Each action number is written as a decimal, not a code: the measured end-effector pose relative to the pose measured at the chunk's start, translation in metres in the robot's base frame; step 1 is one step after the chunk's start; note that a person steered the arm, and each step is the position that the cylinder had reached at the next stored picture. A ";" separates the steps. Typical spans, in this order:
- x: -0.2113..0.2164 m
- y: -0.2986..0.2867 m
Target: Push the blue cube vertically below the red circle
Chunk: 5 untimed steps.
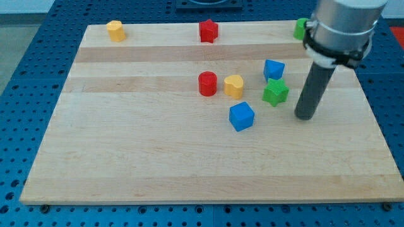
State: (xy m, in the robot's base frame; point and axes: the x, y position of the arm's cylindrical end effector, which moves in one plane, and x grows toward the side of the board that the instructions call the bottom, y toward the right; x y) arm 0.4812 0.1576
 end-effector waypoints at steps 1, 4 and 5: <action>0.012 -0.042; 0.007 -0.141; 0.006 -0.139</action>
State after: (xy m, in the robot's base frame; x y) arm 0.4874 0.0185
